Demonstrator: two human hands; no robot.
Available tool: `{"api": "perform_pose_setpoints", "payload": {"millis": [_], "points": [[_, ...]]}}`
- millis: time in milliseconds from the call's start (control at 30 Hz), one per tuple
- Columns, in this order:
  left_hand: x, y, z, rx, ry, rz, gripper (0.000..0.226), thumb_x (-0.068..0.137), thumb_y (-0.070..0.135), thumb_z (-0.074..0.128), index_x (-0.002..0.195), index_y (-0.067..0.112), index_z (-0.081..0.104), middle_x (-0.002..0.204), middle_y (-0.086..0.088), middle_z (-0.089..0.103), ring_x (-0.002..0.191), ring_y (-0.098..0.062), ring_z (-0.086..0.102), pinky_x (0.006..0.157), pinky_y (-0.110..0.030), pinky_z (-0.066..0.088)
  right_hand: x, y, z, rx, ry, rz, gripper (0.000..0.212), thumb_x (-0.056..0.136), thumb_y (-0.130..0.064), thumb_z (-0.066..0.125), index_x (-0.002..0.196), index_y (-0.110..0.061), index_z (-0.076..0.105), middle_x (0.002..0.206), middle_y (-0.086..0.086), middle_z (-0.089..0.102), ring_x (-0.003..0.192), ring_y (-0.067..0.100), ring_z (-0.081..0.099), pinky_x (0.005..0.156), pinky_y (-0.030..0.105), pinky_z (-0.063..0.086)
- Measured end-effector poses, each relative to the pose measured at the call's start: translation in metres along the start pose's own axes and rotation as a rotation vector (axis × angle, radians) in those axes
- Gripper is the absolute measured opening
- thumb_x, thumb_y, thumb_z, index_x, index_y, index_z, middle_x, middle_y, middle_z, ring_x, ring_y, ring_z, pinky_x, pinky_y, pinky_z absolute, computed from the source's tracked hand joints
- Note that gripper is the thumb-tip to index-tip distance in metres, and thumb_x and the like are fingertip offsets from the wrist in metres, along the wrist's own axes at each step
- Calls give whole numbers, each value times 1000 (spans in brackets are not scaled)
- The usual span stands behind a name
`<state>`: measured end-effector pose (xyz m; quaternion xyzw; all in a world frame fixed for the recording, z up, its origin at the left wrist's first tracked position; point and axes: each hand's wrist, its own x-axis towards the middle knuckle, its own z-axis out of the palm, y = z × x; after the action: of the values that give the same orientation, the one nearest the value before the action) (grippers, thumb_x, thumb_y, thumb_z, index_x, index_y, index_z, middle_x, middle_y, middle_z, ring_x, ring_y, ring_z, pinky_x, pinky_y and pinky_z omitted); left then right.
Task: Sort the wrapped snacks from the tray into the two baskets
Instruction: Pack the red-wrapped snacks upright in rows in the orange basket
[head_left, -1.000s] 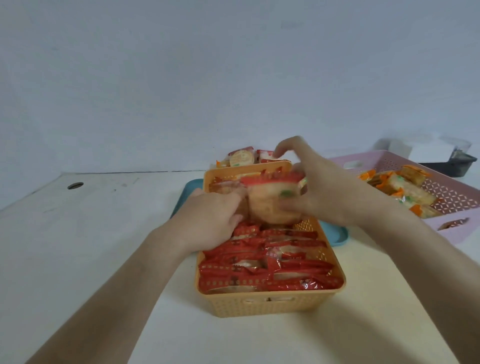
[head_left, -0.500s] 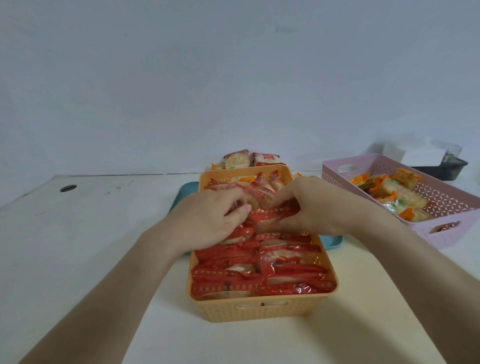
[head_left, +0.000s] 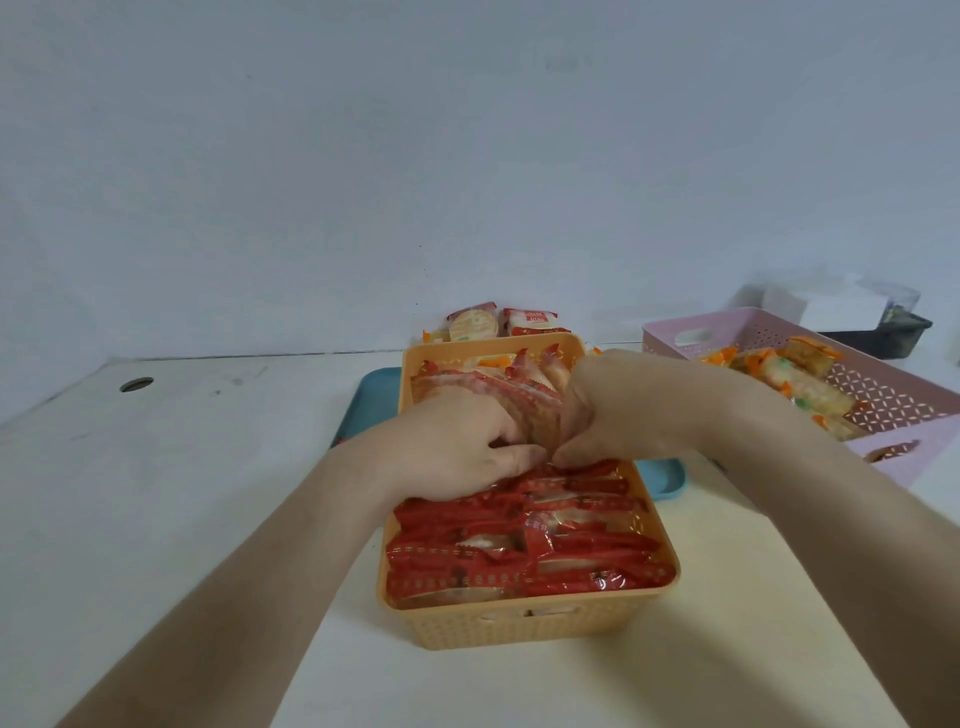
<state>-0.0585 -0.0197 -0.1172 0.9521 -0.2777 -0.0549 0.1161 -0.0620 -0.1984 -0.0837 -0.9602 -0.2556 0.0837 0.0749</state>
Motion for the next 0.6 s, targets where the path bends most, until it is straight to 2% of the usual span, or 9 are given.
{"api": "perform_pose_setpoints", "payload": {"millis": [67,167,233,267,367,433,467,533,600], "points": [[-2,1,-4,-30,37,-14,38,95,42,49,76,17,70,72,1,67,69,-15,60,70,-39,50,0,0,0,13,31,15,31,84,-43,65,76,-14,76,70,-4,71,68,12,65,63,24,52],[-9,-8,-17,-78,350,-95,11,89,29,62,93,31,73,88,18,64,83,0,57,78,-23,44,-3,8,-10,212,214,47,29,82,-41,69,70,-16,76,65,-5,69,60,10,60,60,26,50],[-11,-17,-22,16,526,-132,21,86,28,67,106,34,67,105,14,63,97,-5,53,84,-26,43,0,10,-13,304,391,50,21,81,-39,70,74,-20,76,69,-3,70,66,9,63,68,32,55],[-11,-21,-23,88,536,-154,30,85,29,67,114,34,63,111,10,62,104,-9,50,86,-29,42,3,6,-12,298,446,51,18,81,-39,71,78,-23,76,73,-6,70,70,8,64,72,32,56],[-8,-27,-17,289,388,-231,56,82,33,67,134,36,47,118,2,59,115,-18,46,91,-37,40,16,-11,1,119,439,57,31,82,-50,63,94,-23,74,85,-9,67,81,11,61,76,32,52],[-5,-29,-10,362,395,-221,55,81,35,67,132,37,47,116,5,61,113,-18,47,88,-37,37,27,-17,11,-83,408,64,44,85,-57,53,97,-19,71,92,-2,68,84,19,62,73,35,53],[-5,-30,-9,368,432,-211,50,81,36,67,128,37,50,112,7,62,111,-17,48,86,-37,36,32,-18,15,-176,424,70,42,86,-56,53,94,-18,68,92,0,67,81,22,61,67,34,51],[-6,-31,-10,378,494,-177,40,80,39,68,118,35,58,105,10,63,105,-16,49,84,-35,34,40,-20,20,-330,492,75,23,87,-40,60,84,-18,59,88,2,64,71,24,54,57,31,42],[-7,-32,-10,396,529,-96,30,78,40,69,107,31,65,97,11,61,100,-16,47,82,-34,36,43,-23,22,-393,521,84,15,86,-25,63,79,-19,50,81,1,59,66,25,47,54,30,37]]}}
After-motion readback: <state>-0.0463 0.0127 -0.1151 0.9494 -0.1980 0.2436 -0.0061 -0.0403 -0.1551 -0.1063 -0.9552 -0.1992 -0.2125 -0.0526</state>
